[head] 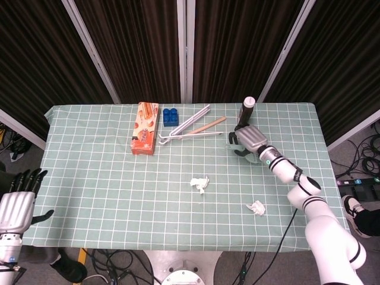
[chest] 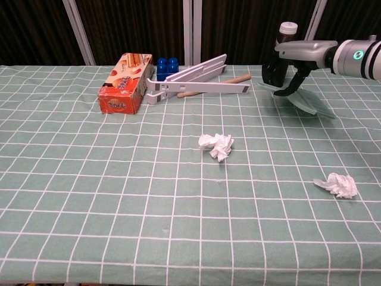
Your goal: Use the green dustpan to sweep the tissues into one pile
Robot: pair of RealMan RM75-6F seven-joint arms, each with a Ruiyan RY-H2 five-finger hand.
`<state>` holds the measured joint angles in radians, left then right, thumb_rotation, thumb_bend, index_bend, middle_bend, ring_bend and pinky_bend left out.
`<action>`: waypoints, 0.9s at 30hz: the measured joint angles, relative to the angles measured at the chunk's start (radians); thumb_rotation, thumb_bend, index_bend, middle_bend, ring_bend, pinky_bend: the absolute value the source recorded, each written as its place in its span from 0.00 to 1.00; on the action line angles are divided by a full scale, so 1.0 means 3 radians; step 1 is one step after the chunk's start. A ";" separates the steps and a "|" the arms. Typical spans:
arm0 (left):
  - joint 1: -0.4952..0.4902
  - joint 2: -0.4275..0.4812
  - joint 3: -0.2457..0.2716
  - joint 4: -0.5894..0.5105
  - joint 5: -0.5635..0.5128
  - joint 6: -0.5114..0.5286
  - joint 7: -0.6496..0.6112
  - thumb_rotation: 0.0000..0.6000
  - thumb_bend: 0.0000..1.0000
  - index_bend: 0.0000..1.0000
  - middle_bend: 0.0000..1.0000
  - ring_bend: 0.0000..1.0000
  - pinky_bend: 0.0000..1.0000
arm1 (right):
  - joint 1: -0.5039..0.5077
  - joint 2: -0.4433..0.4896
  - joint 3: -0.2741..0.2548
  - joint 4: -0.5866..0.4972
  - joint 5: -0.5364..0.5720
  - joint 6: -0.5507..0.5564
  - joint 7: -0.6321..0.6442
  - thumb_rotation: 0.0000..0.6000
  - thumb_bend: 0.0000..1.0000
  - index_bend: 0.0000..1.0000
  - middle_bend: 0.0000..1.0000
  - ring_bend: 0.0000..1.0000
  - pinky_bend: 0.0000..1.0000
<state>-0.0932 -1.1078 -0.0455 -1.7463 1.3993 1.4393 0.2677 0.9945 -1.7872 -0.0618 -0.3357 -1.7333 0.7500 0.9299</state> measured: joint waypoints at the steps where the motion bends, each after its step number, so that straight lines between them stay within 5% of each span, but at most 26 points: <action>1: -0.0006 0.0001 0.0001 -0.0006 -0.0004 -0.0010 0.0015 1.00 0.07 0.10 0.07 0.03 0.08 | 0.0012 -0.0028 -0.0021 0.0025 -0.0012 0.0013 0.0108 1.00 0.37 0.68 0.55 0.22 0.16; 12: -0.0046 0.0014 -0.0001 -0.0059 -0.0009 -0.0041 0.0081 1.00 0.07 0.10 0.07 0.03 0.08 | 0.0038 -0.0089 -0.0315 -0.0007 -0.0211 0.0702 0.1172 1.00 0.36 0.70 0.55 0.21 0.16; 20: -0.0026 0.0022 0.0013 -0.0053 0.0024 0.0006 0.0050 1.00 0.07 0.10 0.07 0.03 0.08 | -0.0016 0.0147 -0.0316 -0.0334 -0.0212 0.1285 0.1278 1.00 0.43 0.70 0.55 0.21 0.15; 27: -0.0013 0.0016 0.0033 -0.0052 0.0033 0.0011 0.0020 1.00 0.07 0.10 0.07 0.03 0.08 | 0.0016 0.0295 -0.0172 -0.0385 -0.0001 0.1015 0.1092 1.00 0.46 0.71 0.55 0.21 0.15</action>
<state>-0.0970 -1.1031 -0.0356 -1.7619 1.4091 1.4425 0.2738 0.9992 -1.6987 -0.1135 -0.4513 -1.7337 1.0544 1.2574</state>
